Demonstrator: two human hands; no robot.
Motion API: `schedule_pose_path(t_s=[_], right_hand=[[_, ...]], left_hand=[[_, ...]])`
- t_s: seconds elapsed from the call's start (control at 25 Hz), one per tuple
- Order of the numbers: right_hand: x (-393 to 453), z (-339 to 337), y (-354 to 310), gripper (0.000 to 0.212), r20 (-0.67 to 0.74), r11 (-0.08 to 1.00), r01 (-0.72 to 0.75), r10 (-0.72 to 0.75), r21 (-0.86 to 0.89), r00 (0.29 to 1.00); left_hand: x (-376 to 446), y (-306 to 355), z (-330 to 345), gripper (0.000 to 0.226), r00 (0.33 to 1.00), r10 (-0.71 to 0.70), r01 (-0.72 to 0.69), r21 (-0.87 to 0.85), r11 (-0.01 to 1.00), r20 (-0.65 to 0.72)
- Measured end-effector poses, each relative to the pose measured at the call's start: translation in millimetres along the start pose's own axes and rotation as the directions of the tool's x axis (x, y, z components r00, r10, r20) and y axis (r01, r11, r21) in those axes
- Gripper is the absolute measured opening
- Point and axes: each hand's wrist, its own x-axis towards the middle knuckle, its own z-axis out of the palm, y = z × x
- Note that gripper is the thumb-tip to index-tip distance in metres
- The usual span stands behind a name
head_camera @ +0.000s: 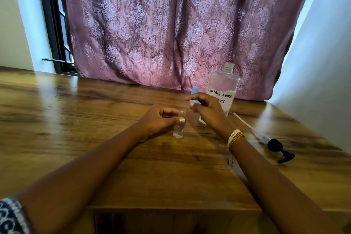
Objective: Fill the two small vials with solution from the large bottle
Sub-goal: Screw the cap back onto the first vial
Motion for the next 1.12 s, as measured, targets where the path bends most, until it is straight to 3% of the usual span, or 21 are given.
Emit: schedule_pose_path(t_s=[0.08, 0.2, 0.36, 0.52, 0.76, 0.88, 1.12], right_hand=[[-3, -2, -10, 0.023, -0.062, 0.977, 0.02, -0.007, 0.213, 0.998], [-6, -5, -16, 0.023, 0.001, 0.931, 0.044, -0.047, 0.364, 0.999], [-9, -3, -17, 0.022, 0.139, 0.959, 0.078, -0.12, 0.273, 0.983], [-12, -6, -22, 0.031, 0.192, 0.984, 0.094, -0.123, 0.154, 0.974], [-12, 7, -19, 0.027, 0.061, 0.987, 0.126, -0.12, -0.102, 0.991], [-13, 10, -19, 0.024, 0.052, 0.989, 0.11, -0.105, -0.096, 0.993], [-11, -1, -24, 0.027, 0.163, 0.993, 0.113, -0.116, 0.025, 0.98]], left_hand=[[0, -1, 0, 0.028, 1.0, -0.011, 0.011, -0.01, 1.0, -0.009], [1, -2, -1, 0.03, 1.0, -0.02, 0.02, -0.019, 1.0, -0.019], [-2, 0, -1, 0.022, 1.0, 0.023, -0.023, 0.01, 1.0, -0.002], [-2, 0, -2, 0.028, 1.0, 0.013, -0.013, 0.011, 1.0, 0.007], [0, -3, -3, 0.022, 1.0, 0.029, -0.029, 0.126, 0.992, 0.008], [2, -3, -3, 0.02, 1.0, 0.028, -0.028, 0.129, 0.991, 0.007], [1, 0, -4, 0.021, 1.0, 0.005, -0.006, 0.08, 0.997, 0.017]])
